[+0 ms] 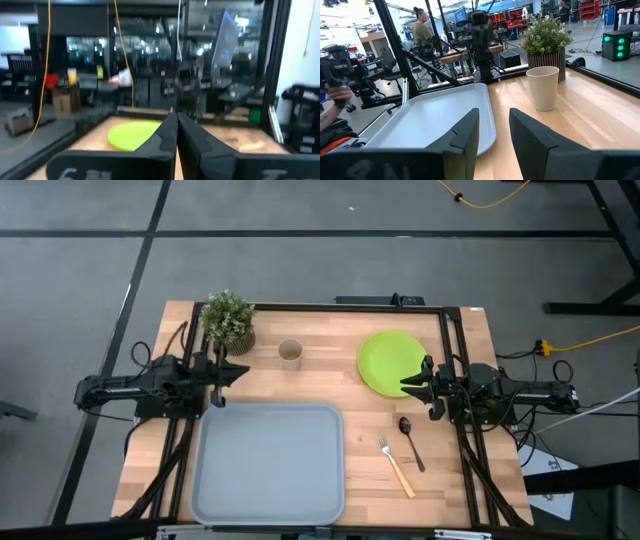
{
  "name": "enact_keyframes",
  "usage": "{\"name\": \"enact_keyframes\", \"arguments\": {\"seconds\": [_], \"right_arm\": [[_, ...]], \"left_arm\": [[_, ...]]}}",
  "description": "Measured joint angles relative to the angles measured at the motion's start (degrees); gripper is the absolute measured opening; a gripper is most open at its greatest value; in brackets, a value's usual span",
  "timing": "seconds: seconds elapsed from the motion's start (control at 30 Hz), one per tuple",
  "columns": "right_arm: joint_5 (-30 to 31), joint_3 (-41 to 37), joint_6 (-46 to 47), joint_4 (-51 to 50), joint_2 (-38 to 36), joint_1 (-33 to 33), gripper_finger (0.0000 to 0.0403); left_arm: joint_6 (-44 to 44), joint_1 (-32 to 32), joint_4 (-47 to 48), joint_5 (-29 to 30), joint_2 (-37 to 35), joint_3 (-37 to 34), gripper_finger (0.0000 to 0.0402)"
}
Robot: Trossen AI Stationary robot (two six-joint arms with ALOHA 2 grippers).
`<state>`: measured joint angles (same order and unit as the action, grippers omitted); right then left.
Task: Pick and place plate/cup/fork/spoon on tray
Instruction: Put the light green plate on the serving tray
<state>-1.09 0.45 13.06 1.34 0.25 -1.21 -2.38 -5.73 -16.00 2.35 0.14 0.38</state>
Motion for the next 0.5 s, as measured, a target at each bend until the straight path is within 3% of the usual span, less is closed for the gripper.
{"name": "enact_keyframes", "arguments": {"seconds": [0.13,0.5], "right_arm": [[0.0,0.0,0.0,0.0,0.0,0.0,0.0112],[0.58,-0.01,0.54,5.96,0.07,-0.09,0.0112]], "left_arm": [[4.23,0.0,-1.42,-0.52,0.28,0.0,0.0],[-0.29,0.0,0.71,0.07,0.59,0.0,0.0]]}}
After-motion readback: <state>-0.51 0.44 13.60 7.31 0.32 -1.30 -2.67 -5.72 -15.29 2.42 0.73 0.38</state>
